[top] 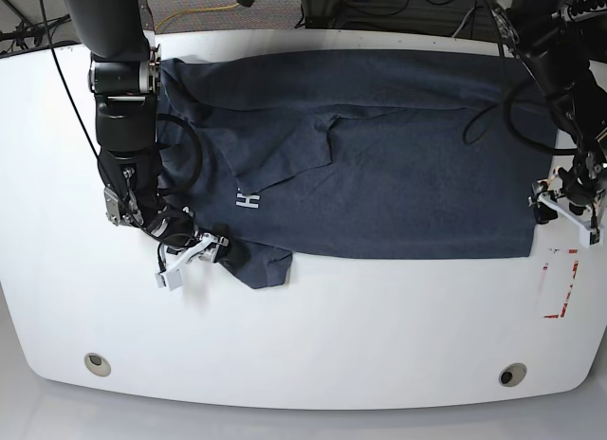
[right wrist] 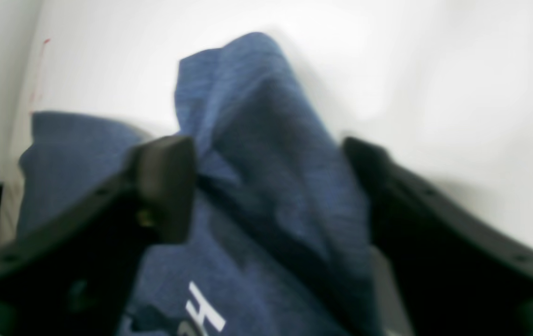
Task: Fold the T-shirt properly
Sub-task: 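Grasp the hem corners with both grippers and lift the shirt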
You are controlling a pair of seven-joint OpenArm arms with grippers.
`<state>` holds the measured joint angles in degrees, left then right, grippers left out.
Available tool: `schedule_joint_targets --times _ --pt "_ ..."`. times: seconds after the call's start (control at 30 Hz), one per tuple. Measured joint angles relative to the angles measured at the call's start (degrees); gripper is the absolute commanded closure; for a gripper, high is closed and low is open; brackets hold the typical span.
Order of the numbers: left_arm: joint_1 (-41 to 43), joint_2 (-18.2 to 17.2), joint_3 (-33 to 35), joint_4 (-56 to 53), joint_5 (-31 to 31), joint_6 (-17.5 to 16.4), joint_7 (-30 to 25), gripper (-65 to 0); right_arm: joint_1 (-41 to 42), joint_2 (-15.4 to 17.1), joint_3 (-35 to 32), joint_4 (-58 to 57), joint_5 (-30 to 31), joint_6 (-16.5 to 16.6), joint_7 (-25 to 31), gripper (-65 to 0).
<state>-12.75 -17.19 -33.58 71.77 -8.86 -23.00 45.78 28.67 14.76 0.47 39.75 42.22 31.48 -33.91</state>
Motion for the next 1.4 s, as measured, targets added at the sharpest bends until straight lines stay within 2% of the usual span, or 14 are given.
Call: schedule_joint_targets --times 0.1,0.13,0.23,0.57,0.67,0.8,0.83,0.9,1.0,1.07,1.13,1.2,1.23,1.4 --pt "-1.9 -0.4 2.7 -4.7 -0.3 5.5 -4.1 -49.4 -0.2 0.0 0.0 -0.1 -0.5 -0.3 -0.4 -11.6" --pt "-2.4 -0.5 3.5 -6.4 -0.1 6.5 -5.2 -49.6 -0.3 0.0 0.0 -0.1 -0.6 -0.4 -0.4 -8.9" --pt "-4.0 -0.6 5.9 -10.6 0.0 7.2 -6.2 -49.9 -0.4 -0.1 0.0 -0.1 -1.2 -0.6 -1.2 0.0" --pt "-8.9 -0.5 6.7 -19.8 -0.2 7.1 -7.8 -49.9 -0.5 0.3 -0.2 -0.1 -1.3 -0.6 -1.2 0.0" --pt "-10.4 -0.6 6.7 -22.8 -0.2 7.1 -9.2 -47.9 -0.5 0.4 -0.2 -0.1 -1.3 -0.6 -1.2 0.0" --pt "-11.8 -1.4 11.2 -25.7 -0.2 7.1 -9.8 -37.8 -0.5 0.3 -0.2 -0.1 -1.3 -0.6 -1.2 0.0" --pt "-11.8 -1.5 12.3 -25.6 -0.2 6.4 -9.8 -32.4 -0.4 0.3 -0.2 -0.1 -1.3 -0.6 -1.3 0.0" --pt "-11.5 -1.4 14.4 -24.9 -0.5 2.2 -9.8 -26.4 -0.4 0.3 -0.2 0.6 -1.5 -0.6 -1.4 0.0" --pt "-11.6 -0.7 15.8 -24.7 -0.9 -2.7 -9.2 -25.3 -0.7 0.4 -0.2 2.8 -1.5 -0.6 -1.7 0.0" --pt "-11.7 -0.6 15.8 -25.0 -1.4 -3.7 -8.9 -25.0 -0.6 0.5 -0.2 3.2 -1.4 -0.6 -1.7 0.0" --pt "-11.7 -0.7 15.8 -24.9 -1.5 -4.8 -7.9 -21.1 -0.5 0.6 -0.2 3.3 -1.4 -0.6 -1.7 0.0" --pt "-11.7 -0.8 15.8 -24.9 -1.5 -5.4 -7.9 -4.0 -0.5 0.7 -0.2 3.3 -1.4 -0.6 -1.8 0.0" --pt "-11.7 -0.8 15.8 -25.0 -1.4 -5.7 -7.8 0.0 -0.6 1.0 -0.2 3.3 -1.5 -0.6 -2.0 0.0" --pt "-11.6 -0.8 15.8 -25.2 -1.5 -5.9 -8.3 0.0 -0.6 2.4 -0.2 3.3 -1.5 -0.4 -2.1 0.0"
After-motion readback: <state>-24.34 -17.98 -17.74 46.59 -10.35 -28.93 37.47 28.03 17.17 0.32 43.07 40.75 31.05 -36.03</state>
